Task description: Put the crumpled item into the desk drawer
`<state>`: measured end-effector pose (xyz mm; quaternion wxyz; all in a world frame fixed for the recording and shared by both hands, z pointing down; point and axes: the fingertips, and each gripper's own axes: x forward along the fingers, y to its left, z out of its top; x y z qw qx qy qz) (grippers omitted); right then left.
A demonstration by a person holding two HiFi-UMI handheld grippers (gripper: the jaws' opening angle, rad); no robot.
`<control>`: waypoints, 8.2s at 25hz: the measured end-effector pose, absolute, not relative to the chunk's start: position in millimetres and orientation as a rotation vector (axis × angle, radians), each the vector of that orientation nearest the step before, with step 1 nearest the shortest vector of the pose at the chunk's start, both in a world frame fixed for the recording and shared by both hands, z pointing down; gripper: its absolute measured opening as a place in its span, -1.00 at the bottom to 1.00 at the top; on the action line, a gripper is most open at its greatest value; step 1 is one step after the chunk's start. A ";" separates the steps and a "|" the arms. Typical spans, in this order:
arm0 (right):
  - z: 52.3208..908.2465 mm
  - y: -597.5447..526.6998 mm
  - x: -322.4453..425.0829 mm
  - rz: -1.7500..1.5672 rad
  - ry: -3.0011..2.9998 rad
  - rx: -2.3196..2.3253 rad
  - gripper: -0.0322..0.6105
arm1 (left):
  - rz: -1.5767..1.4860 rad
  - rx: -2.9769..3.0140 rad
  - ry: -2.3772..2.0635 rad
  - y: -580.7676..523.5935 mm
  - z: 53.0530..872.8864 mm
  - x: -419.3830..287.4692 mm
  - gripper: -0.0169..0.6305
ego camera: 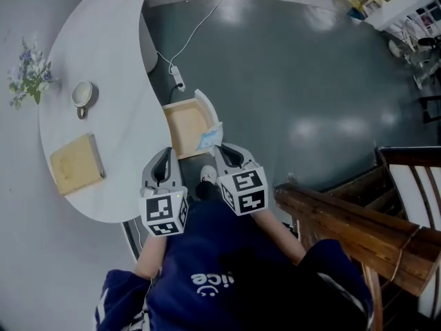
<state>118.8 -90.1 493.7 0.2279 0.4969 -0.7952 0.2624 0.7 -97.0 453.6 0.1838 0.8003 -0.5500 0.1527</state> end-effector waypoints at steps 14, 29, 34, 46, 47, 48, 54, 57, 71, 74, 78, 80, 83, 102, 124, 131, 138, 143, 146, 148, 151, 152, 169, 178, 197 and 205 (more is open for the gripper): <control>513.7 -112.2 116.5 0.790 -2.133 1.277 -0.86 | 0.430 2.199 -1.571 -115.9 463.2 4.0 -0.93; 556.3 -141.0 91.8 0.949 -2.002 1.194 -0.86 | 0.408 2.165 -1.607 -125.3 464.1 -21.0 -0.93; 574.0 -148.3 87.2 0.957 -1.948 1.167 -0.86 | 0.405 2.136 -1.626 -124.1 466.4 -31.7 -0.93; 619.3 -164.2 75.4 1.051 -1.825 1.148 -0.86 | 0.417 2.095 -1.660 -127.4 471.8 -61.2 -0.93; 623.7 -165.7 74.1 1.065 -1.815 1.145 -0.86 | 0.418 2.090 -1.662 -127.9 472.6 -63.2 -0.93; 628.1 -167.0 72.7 1.079 -1.804 1.141 -0.86 | 0.418 2.086 -1.663 -128.5 473.3 -65.2 -0.93; 659.2 -171.2 69.8 1.140 -1.707 1.115 -0.86 | 0.435 2.057 -1.664 -129.1 481.5 -77.2 -0.93; 674.3 -173.5 70.5 1.144 -1.652 1.101 -0.86 | 0.455 2.038 -1.658 -129.2 489.1 -81.7 -0.93; 727.9 -186.5 61.9 1.235 -1.523 1.038 -0.86 | 0.521 2.006 -1.624 -135.8 511.2 -85.4 -0.93; 737.8 -188.7 61.9 1.258 -1.483 1.034 -0.86 | 0.536 2.000 -1.616 -138.4 515.1 -85.2 -0.93; 752.0 -188.6 60.7 1.293 -1.441 1.018 -0.86 | 0.549 1.978 -1.616 -136.6 519.5 -86.1 -0.93; 759.5 -188.2 62.0 1.306 -1.415 1.012 -0.86 | 0.562 1.969 -1.613 -135.4 523.0 -86.4 -0.93; 769.2 -187.8 61.4 1.318 -1.392 0.997 -0.86 | 0.574 1.957 -1.611 -134.3 526.6 -86.5 -0.93; 815.9 -182.0 52.2 1.370 -1.294 0.912 -0.85 | 0.629 1.877 -1.620 -139.7 545.4 -97.4 -0.93; 774.8 -187.5 56.0 1.489 -1.366 0.997 -0.42 | 0.564 1.923 -1.631 -153.9 534.0 -97.5 -0.93; 721.4 -195.2 54.6 1.463 -1.517 1.059 -0.42 | 0.514 1.969 -1.651 -153.2 514.5 -89.0 -0.93; 669.5 -183.6 65.5 1.318 -1.650 1.106 -0.43 | 0.453 1.996 -1.680 -140.9 496.7 -83.4 -0.93; 631.6 -164.7 58.5 1.264 -1.754 1.107 -0.46 | 0.421 1.999 -1.710 -130.2 489.4 -87.3 -0.93; 604.7 -156.9 56.5 1.236 -1.831 1.130 -0.46 | 0.411 2.011 -1.711 -123.8 484.7 -86.4 -0.93; 588.0 -150.5 54.6 1.216 -1.881 1.138 -0.46 | 0.408 2.036 -1.707 -119.3 479.7 -82.8 -0.93; 564.7 -141.5 53.0 1.144 -1.957 1.156 -0.46 | 0.390 2.084 -1.688 -115.1 472.1 -74.1 -0.93; 556.6 -138.9 53.8 1.118 -1.981 1.172 -0.46 | 0.382 2.100 -1.680 -113.6 469.4 -70.6 -0.93; 426.4 -113.8 77.2 0.684 -2.309 1.481 -0.52 | 0.243 2.327 -1.649 -91.3 405.6 -36.8 -0.93; 403.5 -119.3 88.5 0.608 -2.339 1.602 -0.88 | 0.223 2.343 -1.618 -97.9 388.5 -31.8 -0.93; 403.6 -133.5 62.0 0.432 -2.425 1.504 -0.88 | 0.259 2.377 -1.572 -112.7 385.6 -32.8 -0.93; 410.5 -142.0 51.9 0.444 -2.425 1.464 -0.88 | 0.274 2.349 -1.580 -121.0 393.4 -41.5 -0.93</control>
